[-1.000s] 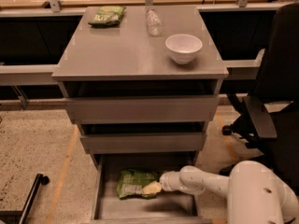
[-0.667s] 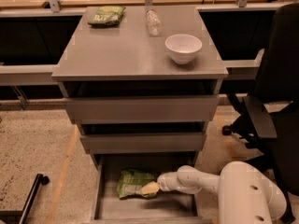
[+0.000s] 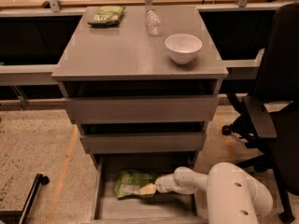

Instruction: Pick green rice chip bag from bottom drawer and place on counter

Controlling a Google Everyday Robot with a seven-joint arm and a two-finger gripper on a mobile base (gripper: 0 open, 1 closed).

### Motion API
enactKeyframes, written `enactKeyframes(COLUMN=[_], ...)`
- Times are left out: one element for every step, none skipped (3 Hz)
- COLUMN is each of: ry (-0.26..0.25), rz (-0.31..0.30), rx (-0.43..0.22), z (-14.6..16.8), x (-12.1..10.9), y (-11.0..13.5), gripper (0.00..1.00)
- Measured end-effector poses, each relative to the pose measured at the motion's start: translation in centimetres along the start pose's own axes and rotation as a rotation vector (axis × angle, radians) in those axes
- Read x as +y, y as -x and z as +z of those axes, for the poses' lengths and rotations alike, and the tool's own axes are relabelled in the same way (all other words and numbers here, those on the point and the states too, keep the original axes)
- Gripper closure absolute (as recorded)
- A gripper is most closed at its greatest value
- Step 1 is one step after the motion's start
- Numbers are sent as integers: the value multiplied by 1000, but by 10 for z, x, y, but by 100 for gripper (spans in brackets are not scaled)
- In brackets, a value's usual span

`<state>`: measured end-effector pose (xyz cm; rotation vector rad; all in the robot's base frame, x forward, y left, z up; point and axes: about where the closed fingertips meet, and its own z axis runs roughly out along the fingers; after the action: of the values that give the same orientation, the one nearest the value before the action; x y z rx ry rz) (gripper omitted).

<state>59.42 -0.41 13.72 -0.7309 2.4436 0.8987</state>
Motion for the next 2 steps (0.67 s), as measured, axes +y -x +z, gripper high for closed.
enactKeyframes(ry=[13, 13], rz=[22, 24], rx=[12, 13], z=[8, 8], x=[0, 1], y=[-6, -6], gripper=[42, 65])
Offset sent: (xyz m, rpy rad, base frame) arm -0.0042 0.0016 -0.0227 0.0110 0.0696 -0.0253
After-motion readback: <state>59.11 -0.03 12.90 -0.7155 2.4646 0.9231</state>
